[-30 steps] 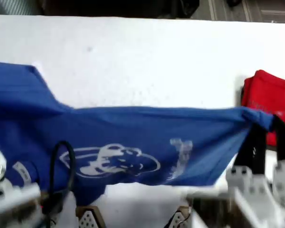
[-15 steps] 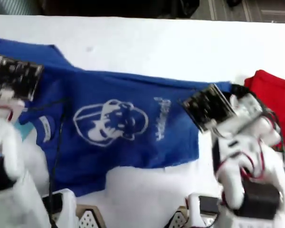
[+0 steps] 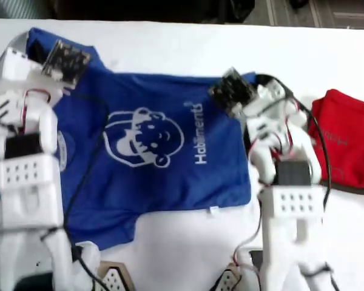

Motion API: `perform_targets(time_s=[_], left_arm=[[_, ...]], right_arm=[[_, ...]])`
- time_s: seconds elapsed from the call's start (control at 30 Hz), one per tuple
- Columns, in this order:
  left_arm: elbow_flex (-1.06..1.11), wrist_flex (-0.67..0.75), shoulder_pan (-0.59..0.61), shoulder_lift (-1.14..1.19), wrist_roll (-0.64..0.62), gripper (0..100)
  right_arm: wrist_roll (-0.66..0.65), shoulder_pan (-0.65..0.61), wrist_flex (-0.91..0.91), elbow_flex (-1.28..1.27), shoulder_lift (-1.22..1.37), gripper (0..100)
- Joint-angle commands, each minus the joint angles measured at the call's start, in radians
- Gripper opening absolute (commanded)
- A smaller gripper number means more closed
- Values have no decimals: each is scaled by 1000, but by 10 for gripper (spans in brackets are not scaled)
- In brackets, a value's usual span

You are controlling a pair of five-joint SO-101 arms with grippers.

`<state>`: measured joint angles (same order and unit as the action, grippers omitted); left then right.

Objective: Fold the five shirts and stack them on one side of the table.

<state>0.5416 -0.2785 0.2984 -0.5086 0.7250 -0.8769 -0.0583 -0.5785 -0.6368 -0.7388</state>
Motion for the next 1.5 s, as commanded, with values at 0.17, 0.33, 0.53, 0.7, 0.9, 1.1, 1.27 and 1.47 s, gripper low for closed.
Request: perform_targets(time_s=[0.17,0.33,0.53,0.7,0.9,1.1,1.27,1.47], left_arm=[[-367,25,-61,372,-3,21],[-543,14,-88,555,-3,21],[-832,-178,-91,731,-3,21],[-994,-402,-91,803,-3,21],[-1014,-686,-91,800,-3,21],[-1016,-984,-88,800,6,21],[-1036,-1198,-71,800,8,21],[-1026,-1410,-76,802,54,21]], right_arm=[[2,-8,140,258,352,18],[84,-19,174,410,529,18],[123,-22,168,592,704,18],[129,-24,77,635,742,18],[123,-18,-117,635,748,18],[124,-19,-309,634,751,18],[121,-4,-484,632,751,18],[121,36,-607,551,750,18]])
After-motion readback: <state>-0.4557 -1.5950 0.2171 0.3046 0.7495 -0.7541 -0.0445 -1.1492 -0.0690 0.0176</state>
